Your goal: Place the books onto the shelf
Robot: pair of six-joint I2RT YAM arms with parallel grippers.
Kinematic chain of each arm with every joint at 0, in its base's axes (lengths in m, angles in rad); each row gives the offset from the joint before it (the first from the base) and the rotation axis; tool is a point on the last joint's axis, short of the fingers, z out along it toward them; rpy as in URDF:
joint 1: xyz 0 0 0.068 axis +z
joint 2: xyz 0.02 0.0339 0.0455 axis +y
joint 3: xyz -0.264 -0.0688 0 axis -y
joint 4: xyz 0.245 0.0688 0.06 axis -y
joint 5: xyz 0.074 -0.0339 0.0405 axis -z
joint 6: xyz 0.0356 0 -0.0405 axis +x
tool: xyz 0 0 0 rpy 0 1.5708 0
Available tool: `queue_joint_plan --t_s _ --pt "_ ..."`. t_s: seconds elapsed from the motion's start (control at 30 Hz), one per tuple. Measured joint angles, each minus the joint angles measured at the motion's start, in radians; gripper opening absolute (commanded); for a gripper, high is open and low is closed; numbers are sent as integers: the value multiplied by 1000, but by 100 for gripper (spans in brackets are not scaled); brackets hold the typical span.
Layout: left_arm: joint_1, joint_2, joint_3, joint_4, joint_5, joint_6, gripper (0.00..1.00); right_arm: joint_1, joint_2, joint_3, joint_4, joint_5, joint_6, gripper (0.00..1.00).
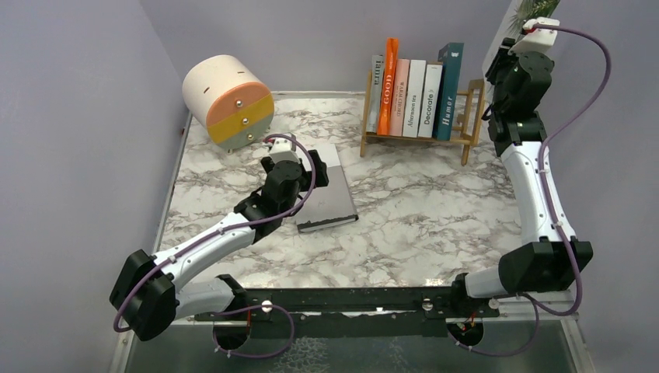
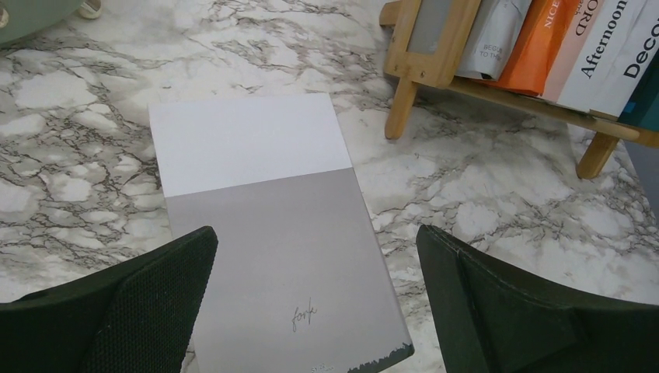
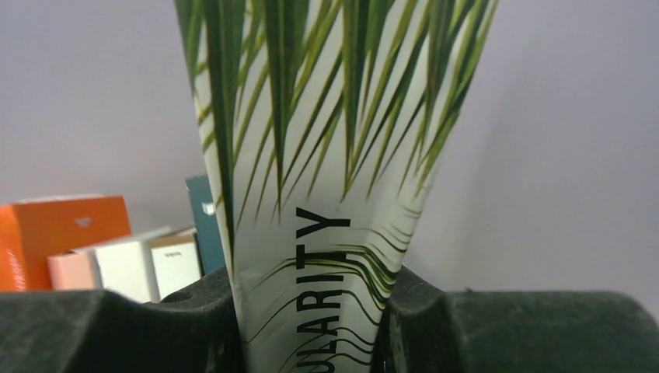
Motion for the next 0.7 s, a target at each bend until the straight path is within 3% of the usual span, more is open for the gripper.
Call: queue_joint_plan --t_s 0.5,0.7 --pt "0 108 85 -10 27 5 98 -61 109 -68 -47 -214 -1 1" --pt "0 138 96 -10 29 9 98 -61 146 -166 -23 -254 8 1"
